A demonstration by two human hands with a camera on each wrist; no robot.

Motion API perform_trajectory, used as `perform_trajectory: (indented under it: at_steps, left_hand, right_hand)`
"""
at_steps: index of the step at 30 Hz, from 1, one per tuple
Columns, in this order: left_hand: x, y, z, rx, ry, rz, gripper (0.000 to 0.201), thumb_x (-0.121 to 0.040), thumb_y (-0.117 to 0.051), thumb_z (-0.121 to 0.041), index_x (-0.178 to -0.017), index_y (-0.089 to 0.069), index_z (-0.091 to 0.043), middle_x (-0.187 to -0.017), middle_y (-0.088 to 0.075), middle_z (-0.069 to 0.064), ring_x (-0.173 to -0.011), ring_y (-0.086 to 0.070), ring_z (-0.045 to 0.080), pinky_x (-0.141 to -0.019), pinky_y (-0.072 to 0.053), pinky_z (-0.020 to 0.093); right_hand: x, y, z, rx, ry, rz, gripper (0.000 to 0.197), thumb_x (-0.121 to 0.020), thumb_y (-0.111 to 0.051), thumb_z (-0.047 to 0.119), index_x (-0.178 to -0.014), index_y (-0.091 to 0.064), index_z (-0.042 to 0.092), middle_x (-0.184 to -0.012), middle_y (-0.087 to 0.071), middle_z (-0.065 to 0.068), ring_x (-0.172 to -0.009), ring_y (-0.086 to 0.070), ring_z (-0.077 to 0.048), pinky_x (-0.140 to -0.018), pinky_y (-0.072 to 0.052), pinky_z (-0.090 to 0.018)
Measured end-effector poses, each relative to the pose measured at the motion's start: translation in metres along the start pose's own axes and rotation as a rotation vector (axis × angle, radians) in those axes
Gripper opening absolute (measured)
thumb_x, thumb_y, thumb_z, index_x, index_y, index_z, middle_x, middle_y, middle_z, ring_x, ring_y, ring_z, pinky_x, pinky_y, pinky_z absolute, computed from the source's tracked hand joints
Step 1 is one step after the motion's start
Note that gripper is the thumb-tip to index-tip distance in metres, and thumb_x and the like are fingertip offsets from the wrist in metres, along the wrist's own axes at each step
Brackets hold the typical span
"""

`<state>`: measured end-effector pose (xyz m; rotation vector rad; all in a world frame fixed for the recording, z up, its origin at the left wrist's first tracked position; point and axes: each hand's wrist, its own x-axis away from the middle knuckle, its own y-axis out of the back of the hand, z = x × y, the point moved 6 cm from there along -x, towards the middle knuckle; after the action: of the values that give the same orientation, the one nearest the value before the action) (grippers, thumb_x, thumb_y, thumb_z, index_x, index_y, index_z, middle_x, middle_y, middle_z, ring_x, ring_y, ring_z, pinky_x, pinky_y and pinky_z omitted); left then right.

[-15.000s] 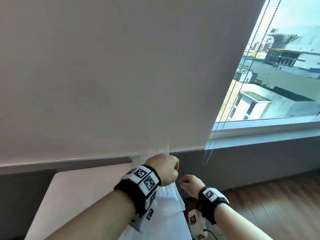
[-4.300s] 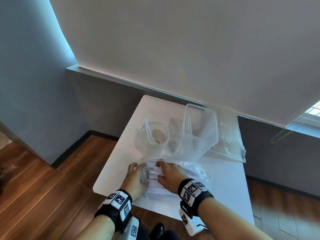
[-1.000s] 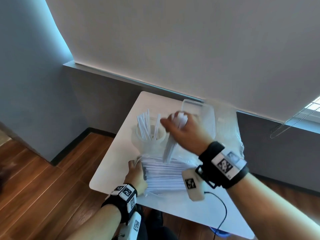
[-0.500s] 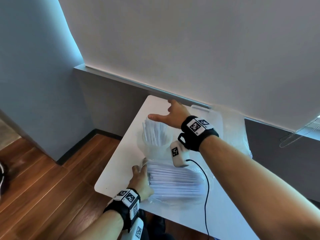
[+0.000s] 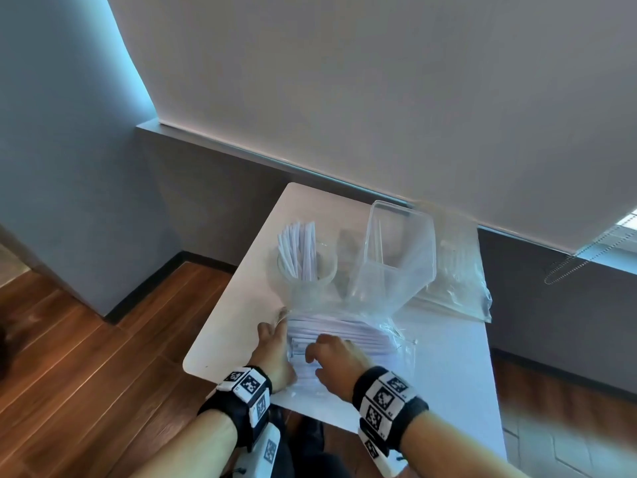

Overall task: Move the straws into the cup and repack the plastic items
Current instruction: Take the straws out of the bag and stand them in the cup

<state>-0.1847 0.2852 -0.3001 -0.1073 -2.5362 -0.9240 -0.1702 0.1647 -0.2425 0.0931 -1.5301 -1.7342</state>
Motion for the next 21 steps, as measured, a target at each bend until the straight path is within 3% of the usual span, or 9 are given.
perform_trajectory:
  at_steps: [5, 8, 13, 21]
  left_hand:
    - [0.006, -0.003, 0.0, 0.008, -0.024, -0.008, 0.123, -0.068, -0.068, 0.012, -0.154, 0.009, -0.032, -0.126, -0.021, 0.004, -0.102, -0.055, 0.026, -0.097, -0.049, 0.03]
    - [0.007, -0.006, -0.001, -0.031, -0.058, -0.02, 0.128, -0.064, -0.067, 0.014, -0.153, 0.014, -0.031, -0.135, -0.018, 0.005, -0.112, -0.051, 0.028, -0.099, -0.048, 0.031]
    - [0.01, -0.014, -0.003, -0.082, -0.115, -0.024, 0.134, -0.058, -0.07, 0.013, -0.153, 0.017, -0.023, -0.15, 0.0, 0.005, -0.131, -0.037, 0.024, -0.101, -0.044, 0.021]
    - [0.004, -0.01, 0.003, -0.05, -0.114, -0.044, 0.133, -0.059, -0.073, 0.008, -0.152, 0.017, -0.02, -0.149, -0.006, 0.007, -0.13, -0.035, 0.026, -0.1, -0.035, 0.018]
  right_hand:
    - [0.001, -0.025, -0.012, 0.014, -0.047, -0.044, 0.034, -0.089, -0.061, 0.015, -0.123, -0.055, 0.015, -0.124, -0.051, -0.006, -0.1, -0.061, -0.033, -0.082, -0.053, -0.041]
    - [0.0, -0.031, -0.011, 0.052, -0.067, -0.094, 0.03, -0.09, -0.061, 0.015, -0.119, -0.055, 0.014, -0.121, -0.052, -0.005, -0.095, -0.062, -0.033, -0.078, -0.053, -0.041]
    - [-0.007, -0.025, -0.012, 0.097, -0.109, -0.177, 0.027, -0.09, -0.056, 0.01, -0.117, -0.056, 0.014, -0.117, -0.054, -0.005, -0.094, -0.064, -0.033, -0.072, -0.05, -0.039]
    - [-0.004, -0.028, -0.004, 0.148, -0.038, -0.161, 0.027, -0.088, -0.058, 0.014, -0.115, -0.058, 0.016, -0.114, -0.057, -0.005, -0.1, -0.061, -0.032, -0.074, -0.048, -0.039]
